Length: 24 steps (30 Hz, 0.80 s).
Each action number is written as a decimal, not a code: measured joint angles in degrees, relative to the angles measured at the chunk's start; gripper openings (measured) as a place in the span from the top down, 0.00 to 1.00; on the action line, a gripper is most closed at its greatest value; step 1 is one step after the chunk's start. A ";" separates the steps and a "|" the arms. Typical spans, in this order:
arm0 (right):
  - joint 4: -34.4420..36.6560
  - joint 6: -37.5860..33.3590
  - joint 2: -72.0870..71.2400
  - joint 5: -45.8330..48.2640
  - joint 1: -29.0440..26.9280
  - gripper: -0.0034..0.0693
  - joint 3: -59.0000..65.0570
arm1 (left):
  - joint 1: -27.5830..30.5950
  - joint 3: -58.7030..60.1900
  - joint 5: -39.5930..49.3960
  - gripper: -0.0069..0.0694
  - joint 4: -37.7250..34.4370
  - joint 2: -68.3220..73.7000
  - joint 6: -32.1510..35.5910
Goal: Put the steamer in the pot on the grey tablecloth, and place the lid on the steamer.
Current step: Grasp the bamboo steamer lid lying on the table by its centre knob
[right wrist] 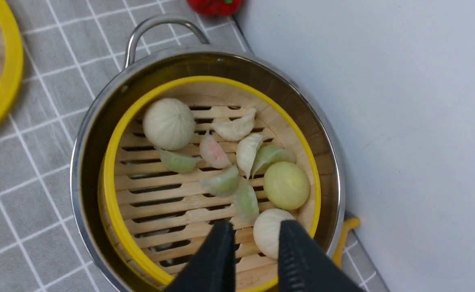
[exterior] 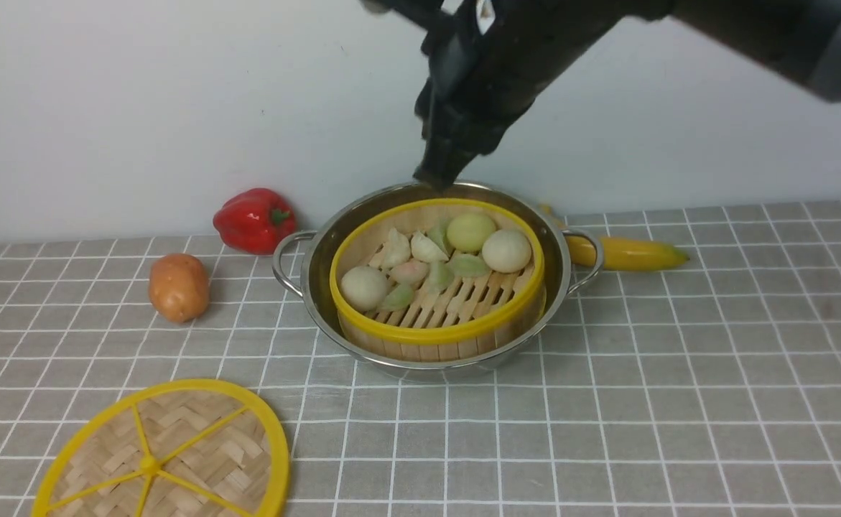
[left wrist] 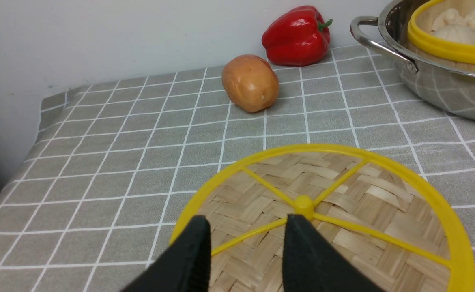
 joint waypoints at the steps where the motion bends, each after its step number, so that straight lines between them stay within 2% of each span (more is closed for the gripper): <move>1: -0.48 1.36 -0.65 0.44 0.00 0.75 0.00 | 0.00 0.00 0.00 0.59 0.00 0.00 0.00; 2: -1.86 3.88 -2.56 1.31 0.00 0.82 0.00 | 0.00 0.00 0.00 0.59 0.00 0.00 0.00; 3: -2.10 4.64 -2.83 1.59 0.00 0.85 0.00 | 0.00 0.00 0.00 0.59 0.00 0.00 0.00; 4: -3.79 7.92 -5.43 2.26 0.00 0.93 0.00 | 0.00 0.00 0.00 0.59 0.00 0.00 0.00; 6: -5.04 11.92 -8.30 2.42 0.00 0.97 0.00 | 0.00 0.00 0.00 0.59 0.00 0.00 0.00; 11: -4.87 22.75 -15.64 2.56 0.00 0.97 0.00 | 0.00 0.00 0.00 0.59 0.00 0.00 0.24; 13: -4.77 24.80 -17.49 2.61 0.00 0.97 0.00 | 0.00 0.00 0.00 0.59 0.00 0.00 0.24; 24: -4.77 27.32 -21.09 2.67 0.00 0.96 0.00 | 0.00 0.00 0.00 0.59 0.00 0.00 0.39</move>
